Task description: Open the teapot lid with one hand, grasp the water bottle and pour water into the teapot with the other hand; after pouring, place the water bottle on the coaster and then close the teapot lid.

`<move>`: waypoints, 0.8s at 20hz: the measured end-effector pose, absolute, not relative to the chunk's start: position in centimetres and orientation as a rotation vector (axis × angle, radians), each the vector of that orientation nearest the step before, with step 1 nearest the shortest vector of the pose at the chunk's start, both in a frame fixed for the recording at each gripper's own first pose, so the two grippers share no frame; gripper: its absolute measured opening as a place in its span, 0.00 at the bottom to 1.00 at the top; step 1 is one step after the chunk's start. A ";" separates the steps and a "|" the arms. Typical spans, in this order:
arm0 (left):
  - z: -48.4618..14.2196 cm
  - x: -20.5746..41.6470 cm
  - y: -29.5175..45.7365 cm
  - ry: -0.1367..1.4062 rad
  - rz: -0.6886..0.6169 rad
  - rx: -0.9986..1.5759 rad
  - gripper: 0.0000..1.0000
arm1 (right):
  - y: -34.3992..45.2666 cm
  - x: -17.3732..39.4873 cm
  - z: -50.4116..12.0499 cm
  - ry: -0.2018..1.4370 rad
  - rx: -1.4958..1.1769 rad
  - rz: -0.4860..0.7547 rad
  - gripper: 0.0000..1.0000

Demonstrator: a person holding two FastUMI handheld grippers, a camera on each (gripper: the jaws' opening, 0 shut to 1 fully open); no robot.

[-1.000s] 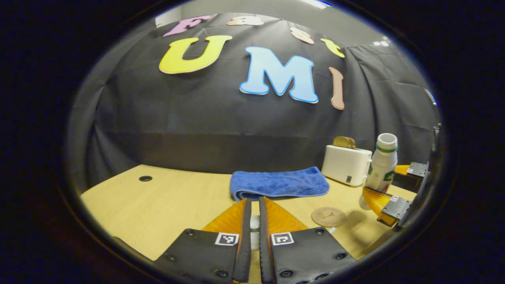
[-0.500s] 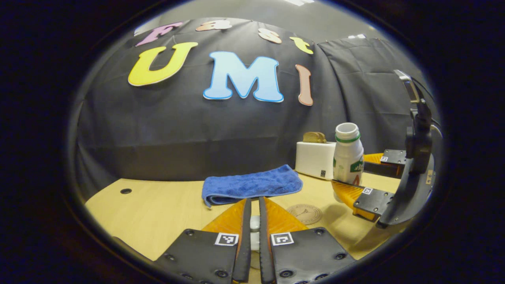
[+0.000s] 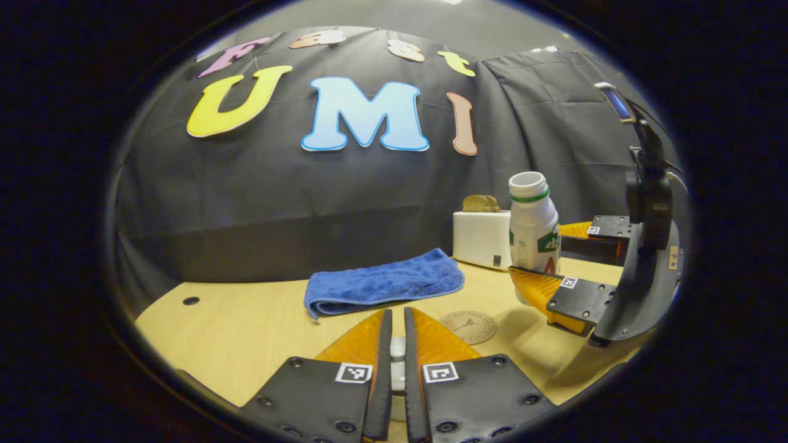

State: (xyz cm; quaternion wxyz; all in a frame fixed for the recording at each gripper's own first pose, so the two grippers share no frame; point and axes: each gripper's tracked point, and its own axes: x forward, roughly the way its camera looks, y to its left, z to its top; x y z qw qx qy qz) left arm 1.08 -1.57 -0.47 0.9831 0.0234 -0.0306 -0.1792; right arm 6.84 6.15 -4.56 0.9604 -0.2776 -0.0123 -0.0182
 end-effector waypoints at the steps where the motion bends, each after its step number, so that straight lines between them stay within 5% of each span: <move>1: -0.5 1.1 -1.6 -0.061 -0.361 0.053 0.19 | 6.2 6.8 -4.5 -0.024 -0.562 -0.038 0.77; 16: -1.4 1.1 -1.9 -0.031 -0.381 0.106 0.20 | 6.2 6.8 -4.5 -0.015 -0.563 -0.045 0.77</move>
